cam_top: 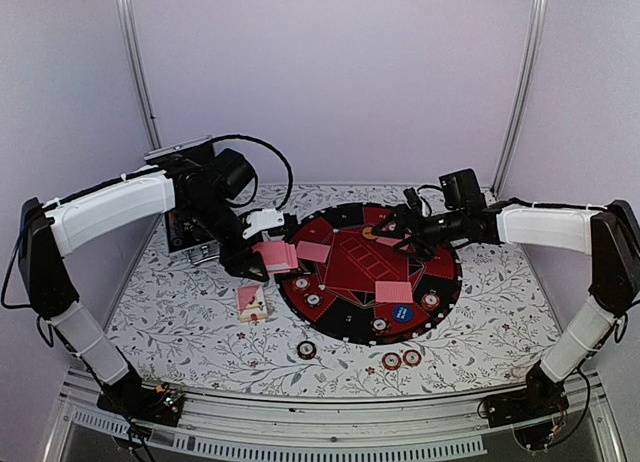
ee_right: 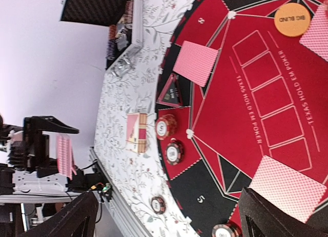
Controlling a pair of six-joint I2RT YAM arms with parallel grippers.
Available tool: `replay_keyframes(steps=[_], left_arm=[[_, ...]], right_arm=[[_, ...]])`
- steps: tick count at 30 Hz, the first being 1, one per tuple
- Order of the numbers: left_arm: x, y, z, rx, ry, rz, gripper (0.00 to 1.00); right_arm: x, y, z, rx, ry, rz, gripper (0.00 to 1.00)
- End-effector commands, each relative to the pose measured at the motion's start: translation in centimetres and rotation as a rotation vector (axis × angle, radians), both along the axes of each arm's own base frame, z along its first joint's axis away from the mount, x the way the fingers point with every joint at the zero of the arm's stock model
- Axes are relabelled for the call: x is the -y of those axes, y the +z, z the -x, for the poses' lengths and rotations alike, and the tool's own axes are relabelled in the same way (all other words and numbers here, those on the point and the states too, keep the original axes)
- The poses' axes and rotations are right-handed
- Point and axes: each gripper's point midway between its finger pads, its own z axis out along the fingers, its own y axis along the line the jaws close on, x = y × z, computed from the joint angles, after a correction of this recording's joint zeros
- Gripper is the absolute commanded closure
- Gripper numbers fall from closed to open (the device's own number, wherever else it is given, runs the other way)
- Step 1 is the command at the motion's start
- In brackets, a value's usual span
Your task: Distribute texas hold em gaming equipment
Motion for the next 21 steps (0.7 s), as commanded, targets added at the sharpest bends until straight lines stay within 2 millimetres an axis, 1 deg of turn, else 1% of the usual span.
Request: replay_keyframes(steps=[1, 2, 3, 4, 5, 7, 10, 13, 17, 18, 20, 21], left_arm=[[0.5, 0.9, -0.1, 0.005, -0.005, 0.024, 1.0], [0.5, 0.9, 0.0, 0.004, -0.004, 0.025, 1.0], [0.5, 0.9, -0.1, 0.006, -0.004, 0.027, 1.0], [0.5, 0.9, -0.1, 0.005, -0.004, 0.027, 1.0], [0.6, 1.0, -0.1, 0.007, -0.004, 0.028, 1.0], [0.6, 1.0, -0.1, 0.01, -0.005, 0.027, 1.0], [0.6, 1.0, -0.2, 0.013, -0.005, 0.03, 1.0], [0.6, 0.9, -0.1, 0.008, -0.005, 0.032, 1.0], [0.6, 0.8, -0.1, 0.005, -0.004, 0.033, 1.0], [0.6, 0.8, -0.1, 0.004, -0.004, 0.032, 1.0], [0.7, 0.9, -0.1, 0.008, -0.004, 0.034, 1.0], [0.7, 0.9, -0.2, 0.011, -0.004, 0.036, 1.0]], right_arm=[[-0.4, 4.7, 0.0, 0.058, 0.013, -0.326, 0.01], [-0.6, 4.7, 0.6, 0.015, 0.02, -0.387, 0.01], [-1.0, 4.3, 0.9, -0.019, 0.032, -0.411, 0.01], [-1.6, 4.1, 1.0, -0.059, 0.031, -0.416, 0.01], [-2.6, 3.3, 1.1, -0.095, 0.034, -0.385, 0.01], [-5.0, 2.9, 1.4, -0.078, 0.073, -0.312, 0.01], [-7.9, 3.0, 2.1, -0.05, 0.135, -0.298, 0.01], [-10.1, 3.1, 2.6, -0.049, 0.169, -0.299, 0.01], [-12.7, 2.6, 3.3, -0.076, 0.211, -0.301, 0.01], [-13.3, 2.7, 3.5, -0.076, 0.222, -0.305, 0.01], [-14.5, 2.3, 3.7, -0.09, 0.24, -0.306, 0.01], [-15.0, 2.4, 3.9, -0.093, 0.249, -0.31, 0.01]])
